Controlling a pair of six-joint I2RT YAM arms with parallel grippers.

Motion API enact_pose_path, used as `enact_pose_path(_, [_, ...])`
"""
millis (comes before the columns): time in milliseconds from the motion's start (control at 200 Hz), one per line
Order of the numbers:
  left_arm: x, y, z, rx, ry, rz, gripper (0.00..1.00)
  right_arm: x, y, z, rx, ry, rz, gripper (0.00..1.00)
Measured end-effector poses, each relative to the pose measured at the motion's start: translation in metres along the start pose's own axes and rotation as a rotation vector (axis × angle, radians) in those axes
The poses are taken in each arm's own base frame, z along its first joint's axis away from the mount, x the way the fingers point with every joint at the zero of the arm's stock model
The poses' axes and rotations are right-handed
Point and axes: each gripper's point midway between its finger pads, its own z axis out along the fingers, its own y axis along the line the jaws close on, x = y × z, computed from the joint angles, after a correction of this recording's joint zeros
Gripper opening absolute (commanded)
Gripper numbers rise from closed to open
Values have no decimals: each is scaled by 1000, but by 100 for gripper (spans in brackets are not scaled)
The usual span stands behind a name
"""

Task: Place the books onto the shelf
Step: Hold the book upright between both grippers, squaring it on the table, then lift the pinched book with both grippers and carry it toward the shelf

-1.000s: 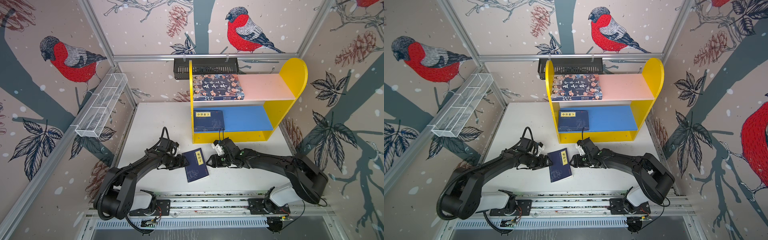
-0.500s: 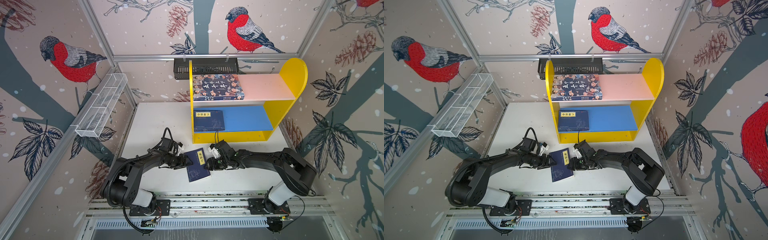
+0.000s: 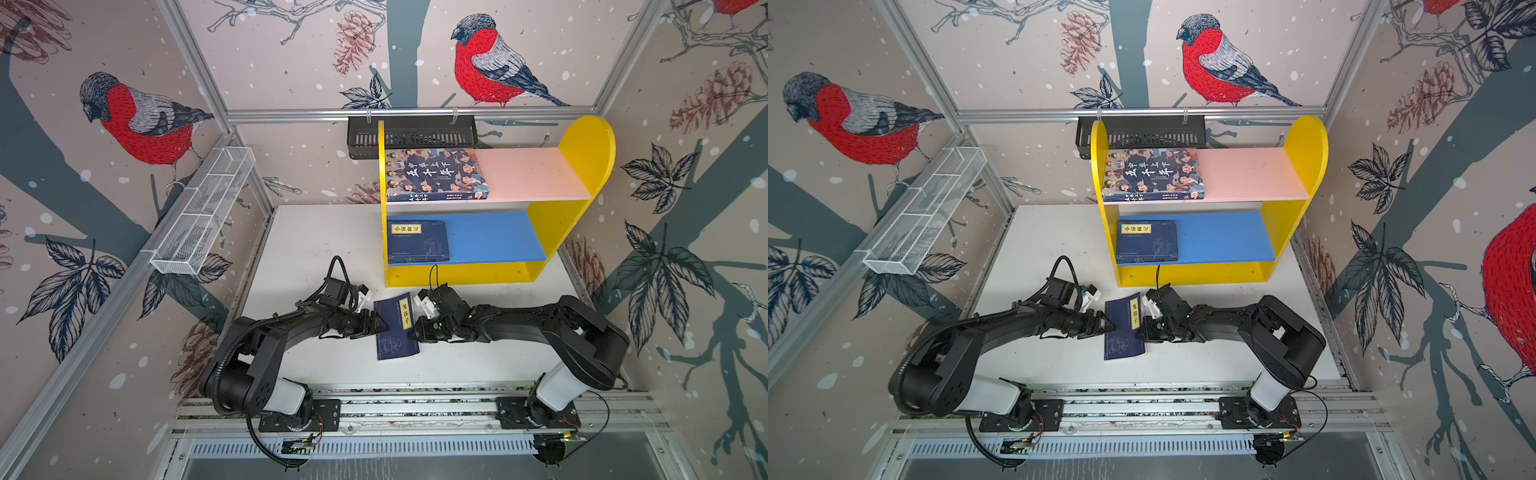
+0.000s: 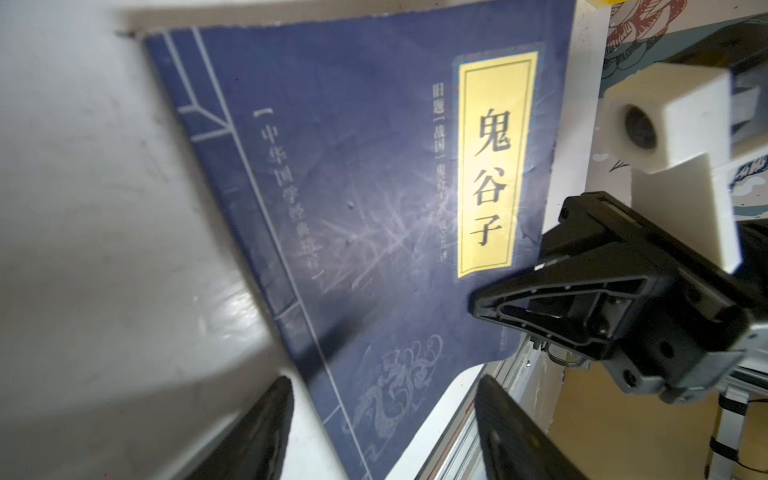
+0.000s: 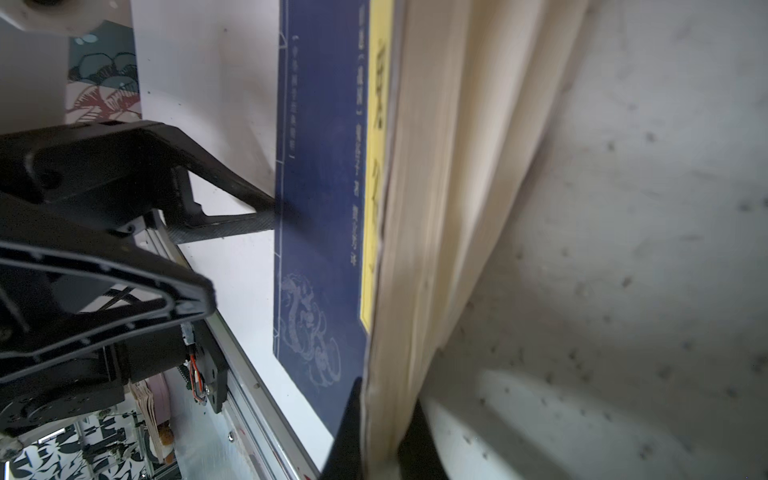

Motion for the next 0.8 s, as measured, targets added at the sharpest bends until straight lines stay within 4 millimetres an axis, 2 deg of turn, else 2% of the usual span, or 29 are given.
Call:
enact_pose_path(215, [-6,-5,-13,-35,-61,43,75,-5,7,-12,-19,-26,-11,1])
enact_pose_path(395, [-16,-16,-28,-16,-123,77,76,-8,15,-32,-42,-35,-50,0])
enact_pose_path(620, [-41,-27,-63,17,-263,119,76,-12,24,-60,-105,-45,-105,1])
enact_pose_path(800, [-46,-40,-79,56,-313,154,77,-17,27,-79,-155,-50,-128,0])
